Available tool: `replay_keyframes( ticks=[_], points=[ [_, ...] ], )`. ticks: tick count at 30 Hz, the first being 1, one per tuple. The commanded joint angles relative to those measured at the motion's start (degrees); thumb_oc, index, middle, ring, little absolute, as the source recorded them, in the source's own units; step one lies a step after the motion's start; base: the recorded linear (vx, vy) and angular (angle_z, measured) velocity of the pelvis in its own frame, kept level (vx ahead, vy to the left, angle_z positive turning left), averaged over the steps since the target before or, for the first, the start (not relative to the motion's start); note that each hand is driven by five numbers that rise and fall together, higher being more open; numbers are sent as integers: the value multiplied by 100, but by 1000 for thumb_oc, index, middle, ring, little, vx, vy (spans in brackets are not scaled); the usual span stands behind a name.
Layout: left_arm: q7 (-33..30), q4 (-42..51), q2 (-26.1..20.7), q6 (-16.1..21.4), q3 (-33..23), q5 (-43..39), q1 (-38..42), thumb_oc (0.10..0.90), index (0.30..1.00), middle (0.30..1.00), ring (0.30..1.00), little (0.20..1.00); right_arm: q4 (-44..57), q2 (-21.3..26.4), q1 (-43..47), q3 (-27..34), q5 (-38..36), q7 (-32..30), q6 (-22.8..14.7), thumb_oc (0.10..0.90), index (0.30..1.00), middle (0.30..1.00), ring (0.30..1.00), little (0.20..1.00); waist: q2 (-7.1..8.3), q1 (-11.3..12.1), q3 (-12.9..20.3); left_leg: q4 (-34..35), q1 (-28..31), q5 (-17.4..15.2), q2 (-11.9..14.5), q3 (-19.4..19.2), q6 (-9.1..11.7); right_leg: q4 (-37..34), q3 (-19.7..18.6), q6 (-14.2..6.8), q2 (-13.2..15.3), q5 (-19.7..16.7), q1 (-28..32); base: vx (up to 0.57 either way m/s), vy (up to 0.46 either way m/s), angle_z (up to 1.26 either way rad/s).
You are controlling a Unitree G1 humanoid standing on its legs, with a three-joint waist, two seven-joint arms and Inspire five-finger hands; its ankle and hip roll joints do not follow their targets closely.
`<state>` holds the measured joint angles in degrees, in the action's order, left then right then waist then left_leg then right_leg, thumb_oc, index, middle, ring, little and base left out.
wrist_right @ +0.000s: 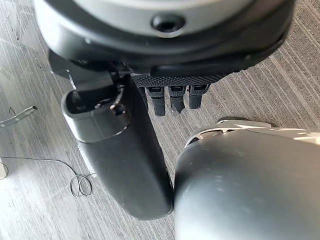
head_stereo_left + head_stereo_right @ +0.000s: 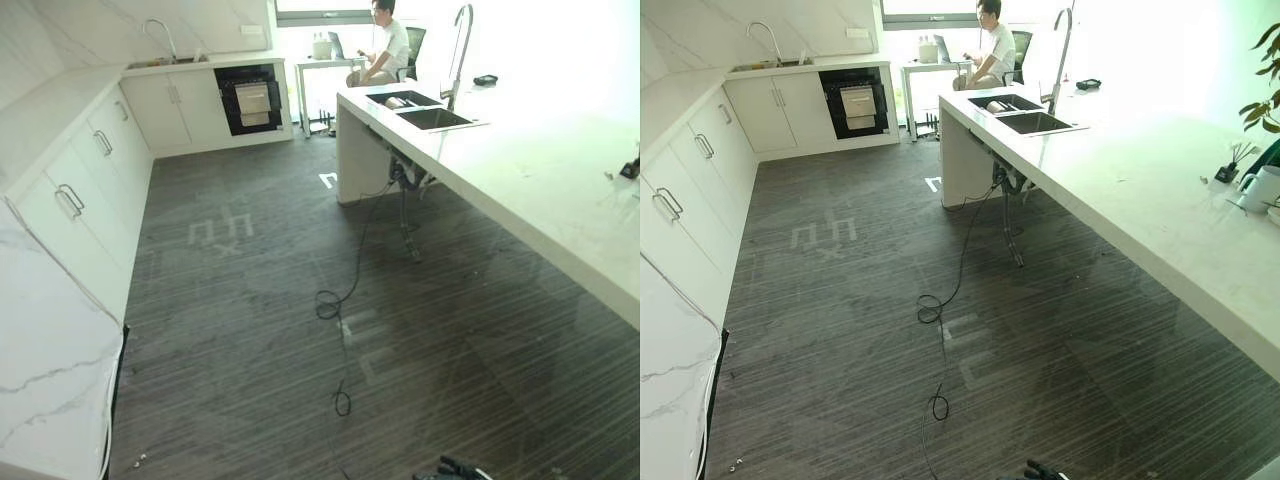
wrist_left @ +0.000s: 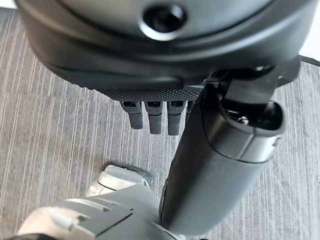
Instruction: Place the dishes in the dishwasher.
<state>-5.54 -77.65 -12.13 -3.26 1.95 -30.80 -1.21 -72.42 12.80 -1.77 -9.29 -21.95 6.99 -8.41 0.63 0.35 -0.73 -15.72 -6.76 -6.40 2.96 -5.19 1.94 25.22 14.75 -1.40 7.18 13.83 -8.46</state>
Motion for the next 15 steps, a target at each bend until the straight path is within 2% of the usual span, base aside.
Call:
replay_keyframes(
  ticks=[1,3,4,5,6,7,8,9,10,11,12,13,15],
  points=[
    [167,2,62,302,-231,-312,288,800,900,900,900,900,258,452,336,53,178,-77,-78,800,900,900,900,900,316,166,-807,-1277,-595,1278,136,-983,342,-804,74,200,-138,-221,687,301,-149,-21],
    [205,-41,84,269,-256,-130,203,800,900,900,900,900,165,423,333,172,204,-171,-48,800,900,900,900,900,130,88,-886,-147,-563,1117,560,-1413,458,-804,76,20,-309,-97,906,442,191,17],
    [196,-46,127,275,-250,-50,110,800,900,900,900,900,78,424,302,246,269,-156,-96,800,900,900,900,900,-55,72,-868,-147,-948,857,867,-1445,525,-804,99,-71,-435,-28,989,534,383,24],
    [229,-98,153,342,-228,37,-56,800,900,900,900,900,-10,490,233,320,427,-95,-132,800,900,900,900,900,-203,158,-802,-147,-1429,1064,1064,-1211,601,-804,82,-77,-556,19,1095,601,427,-16],
    [288,-164,149,429,-226,42,-147,800,900,900,900,900,-11,541,211,299,500,-94,-86,800,900,900,900,900,-236,259,-780,-147,-1665,1185,1029,-887,684,-804,-46,-64,-603,140,1250,671,465,-27],
    [315,-197,114,474,-260,32,-192,800,900,900,900,900,-42,573,233,224,479,-97,-73,800,900,900,900,900,-259,304,-733,-147,-1595,1076,1047,-861,639,-804,-89,-42,-577,211,1336,643,436,-47],
    [287,-187,68,441,-303,60,-174,800,900,900,900,900,-103,555,249,241,418,-81,-88,800,900,900,900,900,-239,279,-681,-147,-1392,864,1028,-1071,536,-804,-102,-114,-471,260,1493,649,464,-63],
    [270,-151,-17,367,-331,75,-118,800,900,900,900,900,-168,509,251,295,272,-65,-110,800,900,900,900,900,-209,317,-577,-147,-1153,489,787,-1099,338,-804,-169,-277,-286,318,1741,727,558,-56],
    [346,-53,-137,289,-303,123,-24,800,900,900,900,900,-179,415,217,360,135,-50,-152,800,900,900,900,900,-158,314,-434,-147,-918,192,481,-1020,96,-804,-126,-523,48,-35,1968,834,715,-3],
    [409,34,-206,239,-130,45,118,800,900,900,900,900,-136,358,200,372,141,-67,-172,800,900,900,900,900,-205,178,-354,-147,-682,42,205,-805,-60,-804,-2,-680,356,-1175,2013,866,865,53],
    [504,81,-207,219,91,61,298,800,900,900,900,900,-35,319,183,374,-60,-105,-167,800,900,900,900,900,-402,73,-307,-147,-537,-51,-38,-545,-252,355,-64,-717,749,-2049,1757,629,696,88],
    [552,85,-203,236,135,111,330,800,900,900,900,900,-10,316,177,390,-84,-89,-169,800,900,900,900,900,-366,89,-314,-147,-484,-91,-164,-562,-316,798,-178,-766,960,-2112,1622,407,502,122],
    [585,112,-171,266,268,89,355,800,900,900,900,900,52,297,169,381,-107,-86,-166,800,900,900,900,900,-460,74,-312,-147,-301,-235,-346,-535,-485,1966,-372,-769,1157,-2324,1128,265,295,79]
  ],
)
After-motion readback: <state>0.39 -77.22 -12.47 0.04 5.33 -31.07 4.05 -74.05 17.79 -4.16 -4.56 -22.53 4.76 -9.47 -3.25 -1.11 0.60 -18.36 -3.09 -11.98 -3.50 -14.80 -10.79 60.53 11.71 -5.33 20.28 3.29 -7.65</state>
